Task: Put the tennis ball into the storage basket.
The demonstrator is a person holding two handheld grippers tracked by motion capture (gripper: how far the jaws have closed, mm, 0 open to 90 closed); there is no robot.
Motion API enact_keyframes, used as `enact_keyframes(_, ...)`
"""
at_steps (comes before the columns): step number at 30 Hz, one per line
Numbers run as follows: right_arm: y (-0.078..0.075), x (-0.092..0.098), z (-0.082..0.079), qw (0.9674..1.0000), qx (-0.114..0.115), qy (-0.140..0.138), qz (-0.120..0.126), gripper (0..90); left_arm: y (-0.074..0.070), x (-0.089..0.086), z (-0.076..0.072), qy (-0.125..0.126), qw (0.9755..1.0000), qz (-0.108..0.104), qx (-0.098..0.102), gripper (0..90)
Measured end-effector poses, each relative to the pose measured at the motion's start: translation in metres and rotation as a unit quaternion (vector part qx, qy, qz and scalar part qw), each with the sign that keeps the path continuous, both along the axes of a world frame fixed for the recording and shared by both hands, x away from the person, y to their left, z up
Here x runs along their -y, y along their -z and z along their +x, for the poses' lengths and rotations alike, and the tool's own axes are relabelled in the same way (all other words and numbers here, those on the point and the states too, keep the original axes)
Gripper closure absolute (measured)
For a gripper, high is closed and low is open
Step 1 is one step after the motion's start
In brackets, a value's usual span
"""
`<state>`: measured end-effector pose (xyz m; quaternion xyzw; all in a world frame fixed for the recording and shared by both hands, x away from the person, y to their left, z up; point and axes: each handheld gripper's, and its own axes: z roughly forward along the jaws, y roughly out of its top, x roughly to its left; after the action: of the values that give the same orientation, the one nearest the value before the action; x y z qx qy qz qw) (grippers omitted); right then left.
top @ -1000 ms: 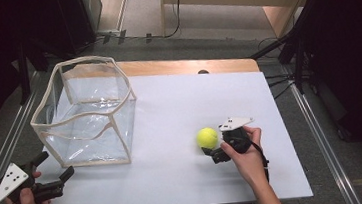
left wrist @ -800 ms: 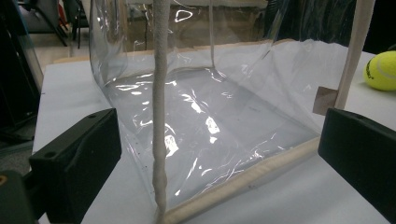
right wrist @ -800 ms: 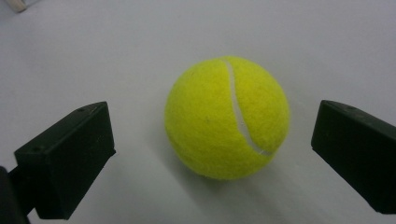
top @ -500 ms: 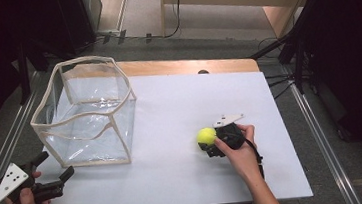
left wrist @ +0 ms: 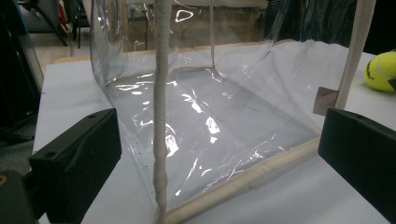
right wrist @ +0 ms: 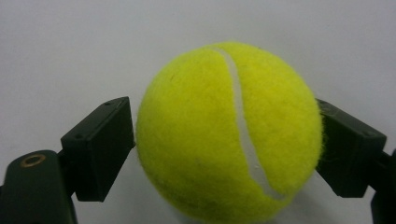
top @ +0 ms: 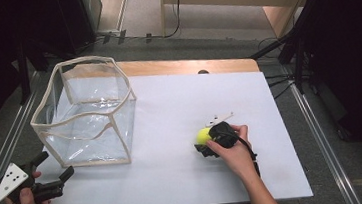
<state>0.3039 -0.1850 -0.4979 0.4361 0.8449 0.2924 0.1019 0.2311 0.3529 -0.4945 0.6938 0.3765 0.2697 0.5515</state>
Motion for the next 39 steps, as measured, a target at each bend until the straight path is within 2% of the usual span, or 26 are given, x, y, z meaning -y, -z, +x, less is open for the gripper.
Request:
enact_keyframes(2, 0.001, -0.001, 0.001, 1.0, -0.006, 0.001, -0.002, 13.0, 0.0, 0.0, 0.0, 0.0, 1.0, 0.0, 0.0, 0.0)
enact_keyframes(5, 0.001, -0.001, 0.001, 0.9999, -0.009, 0.008, -0.009, 22.9, 0.0, 0.0, 0.0, 0.0, 1.0, 0.0, 0.0, 0.0)
enact_keyframes(12, -0.001, 0.0, 0.002, 0.9999, -0.013, -0.001, -0.009, 23.3, 0.0, 0.0, 0.0, 0.0, 1.0, -0.003, 0.0, 0.0)
enact_keyframes(22, -0.007, -0.008, 0.005, 0.9998, -0.006, -0.02, -0.007, 23.3, 0.0, 0.0, 0.0, -0.001, 1.0, -0.008, -0.001, 0.0)
enact_keyframes(28, -0.01, -0.017, 0.007, 0.9997, -0.007, -0.024, -0.005, 23.3, 0.0, -0.001, 0.0, 0.002, 1.0, -0.008, 0.0, 0.0)
enact_keyframes(31, -0.011, -0.024, 0.01, 0.9991, -0.002, -0.041, -0.007, 23.3, 0.0, -0.001, -0.001, 0.0, 1.0, -0.009, 0.001, 0.0)
enact_keyframes(39, -0.015, -0.039, 0.014, 0.9986, -0.005, -0.052, -0.006, 23.3, 0.0, -0.001, 0.0, 0.001, 1.0, -0.008, 0.001, 0.0)
